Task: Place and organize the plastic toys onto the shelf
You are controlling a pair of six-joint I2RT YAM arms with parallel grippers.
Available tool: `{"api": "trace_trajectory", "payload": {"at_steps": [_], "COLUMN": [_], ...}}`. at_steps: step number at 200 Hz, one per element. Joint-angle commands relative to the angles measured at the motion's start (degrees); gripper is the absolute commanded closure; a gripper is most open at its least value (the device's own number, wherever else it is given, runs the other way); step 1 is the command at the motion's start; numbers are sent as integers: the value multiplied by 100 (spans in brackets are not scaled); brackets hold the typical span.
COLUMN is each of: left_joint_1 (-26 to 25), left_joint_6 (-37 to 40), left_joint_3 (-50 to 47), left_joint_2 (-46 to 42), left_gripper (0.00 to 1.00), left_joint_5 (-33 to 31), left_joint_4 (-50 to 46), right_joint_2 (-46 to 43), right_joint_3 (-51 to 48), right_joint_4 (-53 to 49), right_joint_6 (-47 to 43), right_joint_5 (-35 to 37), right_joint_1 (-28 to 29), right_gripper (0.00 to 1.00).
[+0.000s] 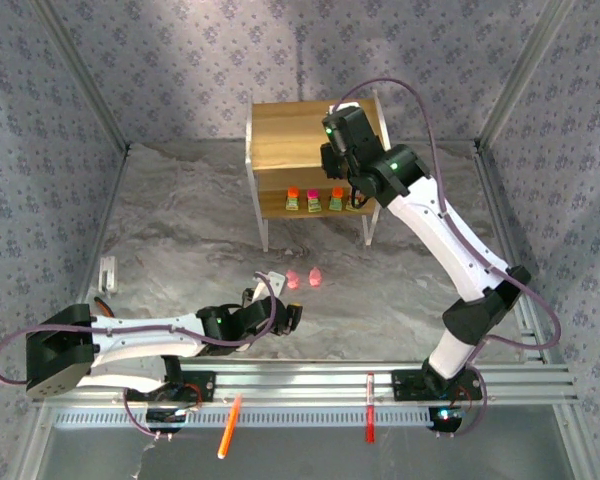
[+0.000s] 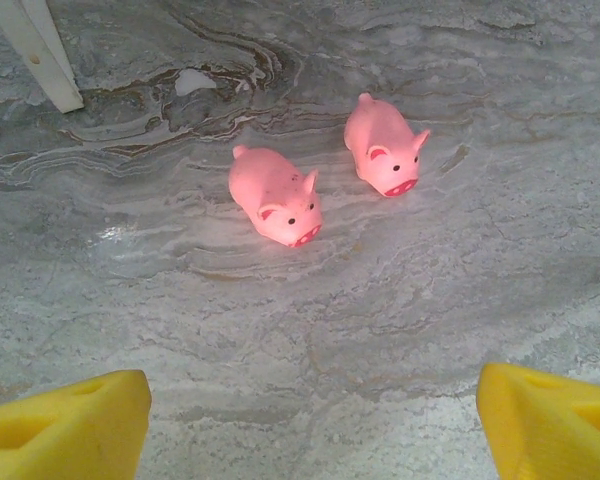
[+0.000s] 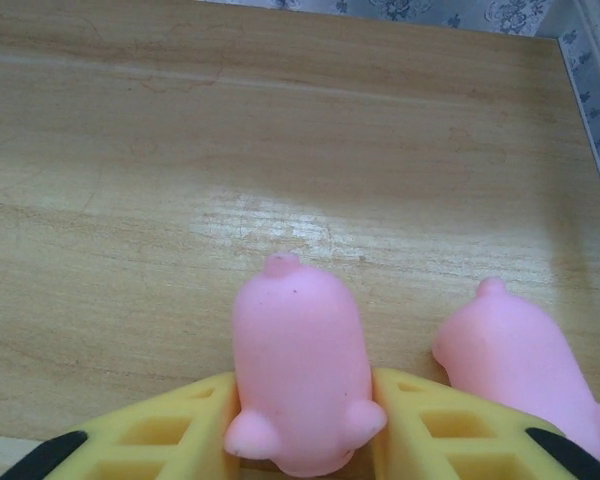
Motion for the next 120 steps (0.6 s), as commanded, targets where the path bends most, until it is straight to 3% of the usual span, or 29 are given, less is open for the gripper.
{"api": "trace_trajectory", "payload": {"at_steps": [1,120], "left_joint_1": [27,27], "left_joint_6": [-35,-17], "left_joint_3": [-21,16], "left_joint_2": [-78,-88], "left_gripper": [15,15], "left_joint_5": [-114,-145], "left_joint_4": [-62,-51], "right_joint_2": [69,-162], "right_joint_3": [189,312], "right_joint_4": [-74,-119], "right_joint_6": [-52,-96], "right_joint_5": [-47,114], "right_joint_1": [-38,14], "right_gripper": [59,55]}}
